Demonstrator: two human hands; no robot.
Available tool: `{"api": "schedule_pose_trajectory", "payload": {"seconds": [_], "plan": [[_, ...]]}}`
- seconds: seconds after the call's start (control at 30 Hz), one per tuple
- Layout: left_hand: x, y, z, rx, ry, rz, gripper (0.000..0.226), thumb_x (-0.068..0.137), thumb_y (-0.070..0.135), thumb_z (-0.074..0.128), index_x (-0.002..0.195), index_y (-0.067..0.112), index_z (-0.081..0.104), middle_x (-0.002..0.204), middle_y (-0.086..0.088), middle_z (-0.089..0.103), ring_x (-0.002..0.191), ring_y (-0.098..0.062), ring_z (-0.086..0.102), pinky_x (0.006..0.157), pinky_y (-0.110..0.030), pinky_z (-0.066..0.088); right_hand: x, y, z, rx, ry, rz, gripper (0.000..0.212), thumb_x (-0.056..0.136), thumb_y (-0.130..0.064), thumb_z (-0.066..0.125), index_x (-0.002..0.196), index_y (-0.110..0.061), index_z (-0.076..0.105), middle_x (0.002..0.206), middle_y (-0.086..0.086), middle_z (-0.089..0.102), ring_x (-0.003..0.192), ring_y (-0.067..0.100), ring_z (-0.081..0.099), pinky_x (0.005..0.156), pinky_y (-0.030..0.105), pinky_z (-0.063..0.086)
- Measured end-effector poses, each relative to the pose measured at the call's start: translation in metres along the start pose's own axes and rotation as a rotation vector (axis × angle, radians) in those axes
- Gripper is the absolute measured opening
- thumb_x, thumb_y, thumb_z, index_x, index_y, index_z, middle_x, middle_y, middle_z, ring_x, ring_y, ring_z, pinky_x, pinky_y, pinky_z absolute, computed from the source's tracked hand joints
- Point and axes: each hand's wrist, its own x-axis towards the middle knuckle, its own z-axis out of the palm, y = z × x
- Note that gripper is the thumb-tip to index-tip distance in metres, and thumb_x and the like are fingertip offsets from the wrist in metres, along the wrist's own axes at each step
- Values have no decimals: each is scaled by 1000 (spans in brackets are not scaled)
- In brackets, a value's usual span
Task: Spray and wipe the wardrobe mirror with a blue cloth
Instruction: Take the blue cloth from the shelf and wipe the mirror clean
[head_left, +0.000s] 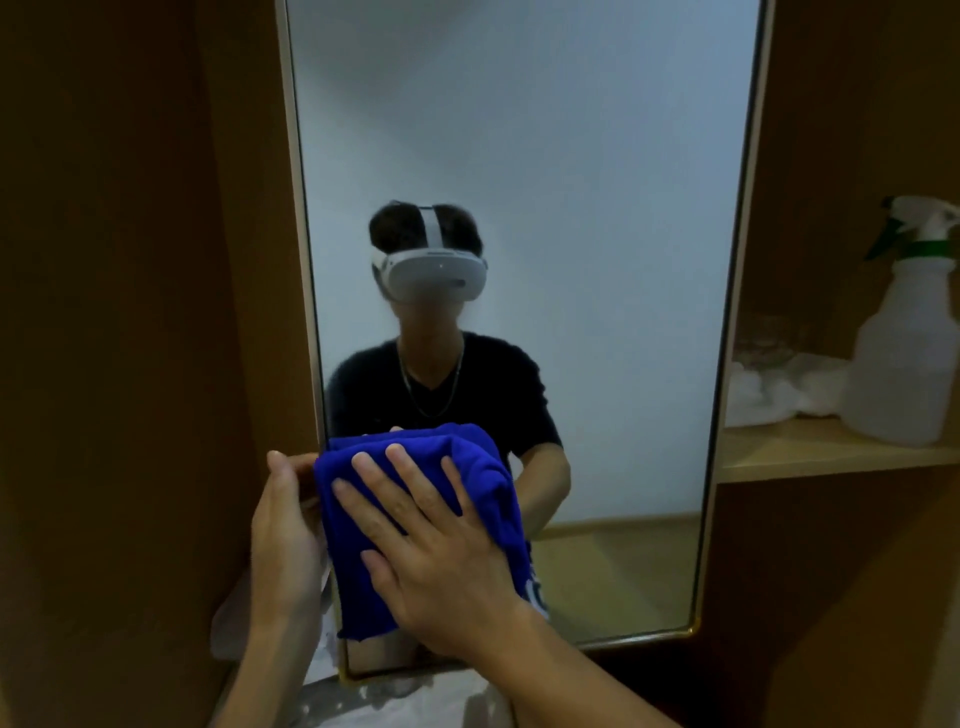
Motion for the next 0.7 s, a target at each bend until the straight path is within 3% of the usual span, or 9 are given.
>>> {"api": "schedule_pose_trajectory", "payload": {"seconds": [0.17,0.27,0.43,0.57,0.7], "plan": [[34,61,37,60,-1,48,62,88,71,36,112,22,65,108,-11,72,104,-29,69,97,-57,48,58,32,-32,-10,-12,-21,69,96,-40,48,157,-22,20,166,2,8,154,21,2,124,46,-5],[60,102,57,108,-3,104,59,92,60,35,109,11,64,100,-11,73,94,-27,71,86,-45,53,95,49,-50,-11,-7,-23,69,95,-38,48,156,-21,22,165,1,8,154,21,1,124,45,-7],[97,166,92,130,10,209,52,92,53,34,105,12,63,93,-9,73,85,-18,71,71,-24,55,168,90,-91,-17,15,-29,68,97,-39,41,157,-20,17,166,3,10,154,22,3,123,46,-2],[129,217,117,140,27,212,61,92,55,30,107,7,64,92,-12,73,83,-19,71,67,-19,56,221,121,-124,-22,15,-36,69,97,-42,44,157,-20,18,166,3,9,154,22,4,123,47,-1],[152,264,133,162,41,191,60,91,55,28,96,12,69,85,1,76,79,-8,71,66,-17,51,280,146,-159,-49,41,-23,69,97,-43,43,157,-19,19,166,4,9,154,24,4,123,48,-3]]}}
